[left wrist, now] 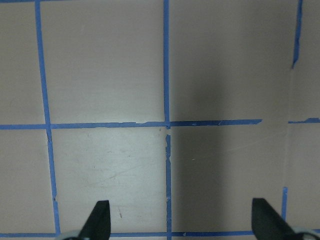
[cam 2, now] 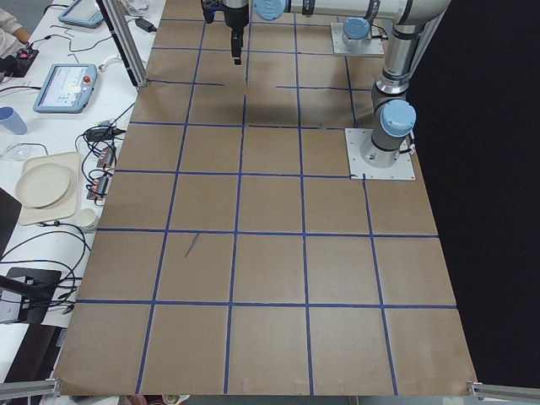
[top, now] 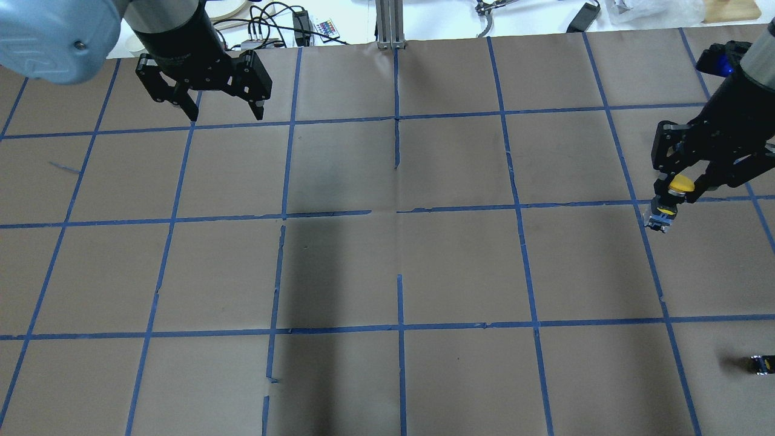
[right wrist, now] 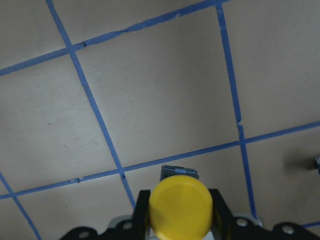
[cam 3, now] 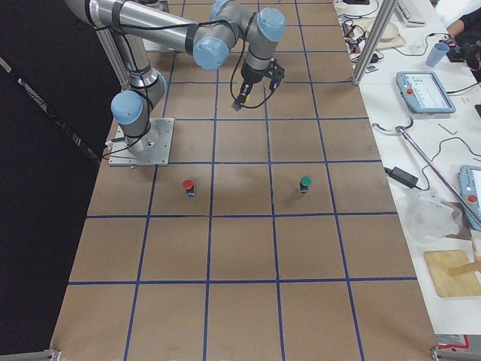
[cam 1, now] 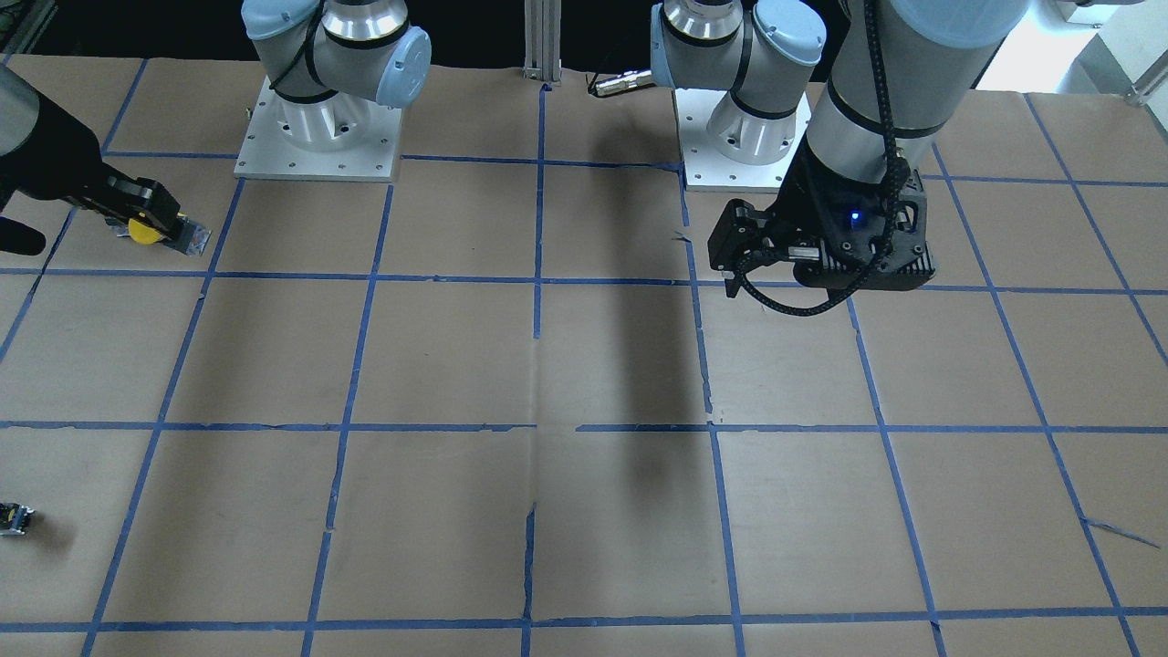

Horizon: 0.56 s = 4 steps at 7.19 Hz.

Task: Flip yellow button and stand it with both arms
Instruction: 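Carry the button away with the right gripper while the left gripper withdraws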

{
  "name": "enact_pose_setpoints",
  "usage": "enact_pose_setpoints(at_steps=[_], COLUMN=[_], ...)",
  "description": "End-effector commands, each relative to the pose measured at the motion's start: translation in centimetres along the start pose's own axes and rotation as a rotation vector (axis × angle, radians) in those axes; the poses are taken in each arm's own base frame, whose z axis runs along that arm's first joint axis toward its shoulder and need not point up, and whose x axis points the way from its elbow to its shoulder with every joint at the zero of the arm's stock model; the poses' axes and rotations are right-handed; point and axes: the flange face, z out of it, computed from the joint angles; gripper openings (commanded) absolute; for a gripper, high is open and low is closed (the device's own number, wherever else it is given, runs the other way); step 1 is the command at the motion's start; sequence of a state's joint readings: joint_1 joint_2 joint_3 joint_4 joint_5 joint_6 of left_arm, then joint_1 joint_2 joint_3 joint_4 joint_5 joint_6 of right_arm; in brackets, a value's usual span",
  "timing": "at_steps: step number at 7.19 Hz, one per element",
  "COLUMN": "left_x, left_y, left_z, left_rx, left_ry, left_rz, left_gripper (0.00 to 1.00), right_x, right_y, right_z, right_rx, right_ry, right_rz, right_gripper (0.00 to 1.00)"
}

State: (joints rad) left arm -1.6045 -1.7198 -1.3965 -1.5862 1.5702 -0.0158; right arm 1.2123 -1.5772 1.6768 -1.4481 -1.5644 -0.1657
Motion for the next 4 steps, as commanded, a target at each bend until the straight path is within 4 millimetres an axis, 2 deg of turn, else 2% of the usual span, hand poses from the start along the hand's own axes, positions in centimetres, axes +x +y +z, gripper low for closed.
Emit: enact_pose_setpoints(at_steps=[1, 2, 3, 4], left_x=[-2.3, -2.7, -2.9, -3.5], left_y=[0.1, 0.0, 0.1, 0.2], left_z=[1.9, 1.4, 1.7, 1.5], left_rx=[-0.080, -0.070, -0.076, -0.073], left_ry=[0.087, 0.094, 0.085, 0.062], left_rz=[-0.060, -0.067, -0.069, -0.083], left_gripper=[1.00, 1.00, 1.00, 0.99], right_x=[3.7, 7.4, 10.2, 11.7], right_y=[-0.9, -1.0, -1.4, -1.7], right_z=[-0.2, 0.9, 2.1, 3.9], right_rx=[0.039, 0.039, 0.089, 0.117], right_ry=[0.043, 0.015, 0.039, 0.073], right_rz=[-0.307, -0.373, -0.458, -0.592], right_gripper=[0.03, 0.03, 0.03, 0.03])
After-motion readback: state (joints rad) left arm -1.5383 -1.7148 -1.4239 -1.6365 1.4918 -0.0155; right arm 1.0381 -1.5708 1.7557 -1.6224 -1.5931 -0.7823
